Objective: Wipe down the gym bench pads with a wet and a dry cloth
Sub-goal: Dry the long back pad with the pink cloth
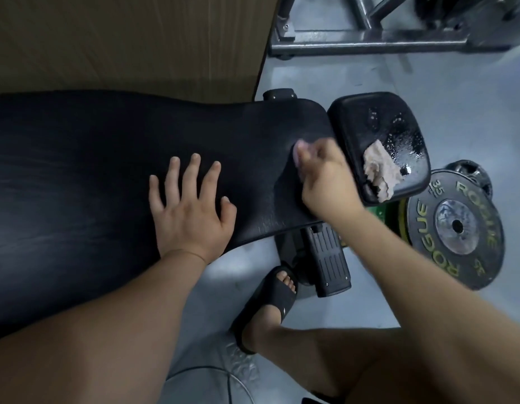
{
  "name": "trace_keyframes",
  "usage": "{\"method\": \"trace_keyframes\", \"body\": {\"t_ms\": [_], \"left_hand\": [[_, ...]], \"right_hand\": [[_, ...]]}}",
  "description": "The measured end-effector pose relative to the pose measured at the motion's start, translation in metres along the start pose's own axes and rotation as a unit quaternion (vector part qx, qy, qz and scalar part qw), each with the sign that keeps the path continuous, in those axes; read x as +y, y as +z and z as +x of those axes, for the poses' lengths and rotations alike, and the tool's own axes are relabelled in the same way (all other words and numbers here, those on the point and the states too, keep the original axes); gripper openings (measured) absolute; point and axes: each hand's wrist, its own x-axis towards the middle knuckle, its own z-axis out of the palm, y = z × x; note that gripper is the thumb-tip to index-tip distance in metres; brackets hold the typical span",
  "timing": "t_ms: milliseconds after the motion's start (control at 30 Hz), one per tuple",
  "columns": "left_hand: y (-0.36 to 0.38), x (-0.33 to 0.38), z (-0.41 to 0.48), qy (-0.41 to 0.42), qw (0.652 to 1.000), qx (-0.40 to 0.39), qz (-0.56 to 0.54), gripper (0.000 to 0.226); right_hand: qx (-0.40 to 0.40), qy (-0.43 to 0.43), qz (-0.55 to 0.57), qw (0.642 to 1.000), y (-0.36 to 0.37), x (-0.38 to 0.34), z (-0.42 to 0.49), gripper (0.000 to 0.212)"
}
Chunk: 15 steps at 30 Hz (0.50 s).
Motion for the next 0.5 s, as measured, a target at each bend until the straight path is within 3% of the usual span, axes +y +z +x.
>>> {"method": "trace_keyframes", "body": {"t_ms": [100,167,267,367,500], "left_hand": [[0.001,0.0,-0.001,-0.001,1.0,0.002,-0.001,0.061],[0.0,-0.001,-0.001,-0.001,1.0,0.003,0.001,0.061],[0.0,-0.001,-0.001,-0.001,1.0,0.003,0.006,0.061],[0.0,0.0,0.0,0.001,1.0,0.001,0.004,0.061],[0.0,0.0,0.001,-0.002,1.0,0.007,0.006,0.061]], "right_hand": [[-0.072,-0.117,0.018,0.99,-0.008,-0.025,-0.046,0.038],[-0.065,-0.137,-0.008,0.988,-0.009,-0.009,-0.029,0.031],[0.003,-0.03,-0.049,0.998,-0.001,0.026,0.022,0.023],[0.032,0.032,-0.039,0.998,0.009,0.007,0.027,0.032],[-0.053,-0.113,0.021,0.992,0.004,-0.029,-0.021,0.035]]}}
